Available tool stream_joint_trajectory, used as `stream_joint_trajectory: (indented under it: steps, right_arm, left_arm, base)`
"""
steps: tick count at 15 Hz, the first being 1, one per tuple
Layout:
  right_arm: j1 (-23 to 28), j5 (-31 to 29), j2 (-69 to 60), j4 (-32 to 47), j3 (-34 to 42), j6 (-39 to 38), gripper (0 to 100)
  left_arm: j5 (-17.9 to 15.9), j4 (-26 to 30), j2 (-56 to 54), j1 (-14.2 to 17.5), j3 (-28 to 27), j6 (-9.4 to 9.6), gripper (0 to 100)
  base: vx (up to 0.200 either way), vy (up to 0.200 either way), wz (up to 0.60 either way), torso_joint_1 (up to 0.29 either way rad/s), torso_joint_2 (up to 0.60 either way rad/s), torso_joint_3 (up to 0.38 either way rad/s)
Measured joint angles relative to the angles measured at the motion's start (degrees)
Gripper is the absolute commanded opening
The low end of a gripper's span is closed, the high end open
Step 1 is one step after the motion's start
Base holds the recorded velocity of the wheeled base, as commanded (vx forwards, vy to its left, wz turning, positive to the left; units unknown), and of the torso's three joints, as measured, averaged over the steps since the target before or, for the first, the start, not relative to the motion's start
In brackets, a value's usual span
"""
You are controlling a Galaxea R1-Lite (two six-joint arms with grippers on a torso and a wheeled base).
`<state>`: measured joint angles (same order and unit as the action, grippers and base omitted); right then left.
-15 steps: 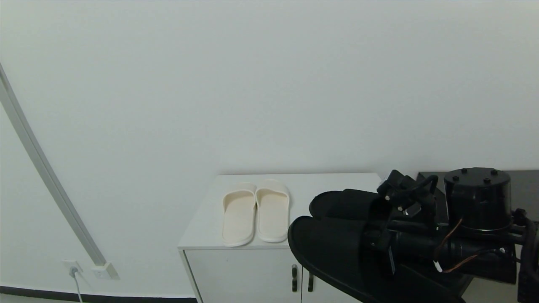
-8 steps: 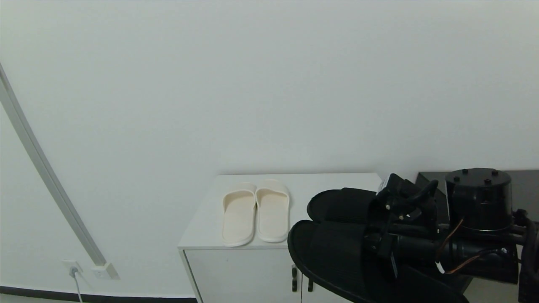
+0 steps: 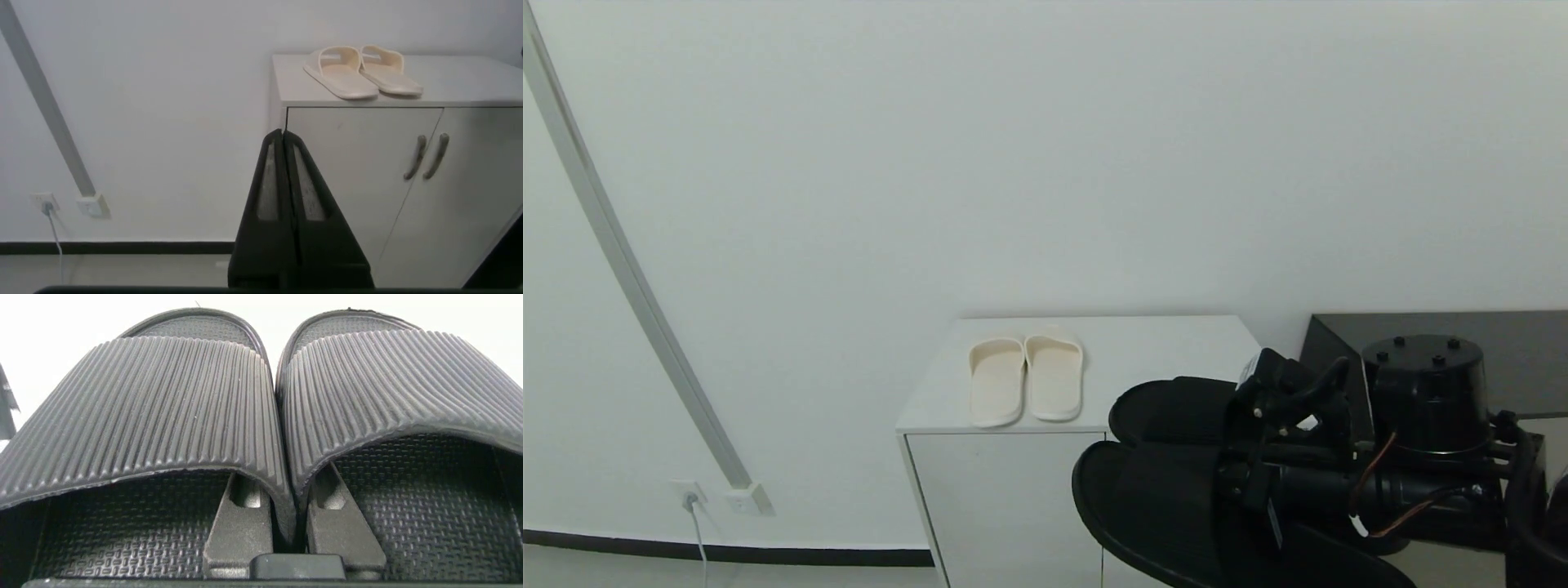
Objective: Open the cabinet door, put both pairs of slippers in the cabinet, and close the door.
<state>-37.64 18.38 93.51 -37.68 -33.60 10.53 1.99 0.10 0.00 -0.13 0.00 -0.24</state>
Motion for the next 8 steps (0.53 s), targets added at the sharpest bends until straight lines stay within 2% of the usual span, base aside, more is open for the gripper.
stream_joint_trajectory:
  steps: [8]
  right_arm:
    - [-0.15,1.38,-0.33,-0.13,1.63,-1.23,0]
  left_arm:
    - [0.09,0.0,0.0,0.06,0.0,-0.07,0]
  base:
    - [0.0,0.0,0.0,0.0,0.0,0.0]
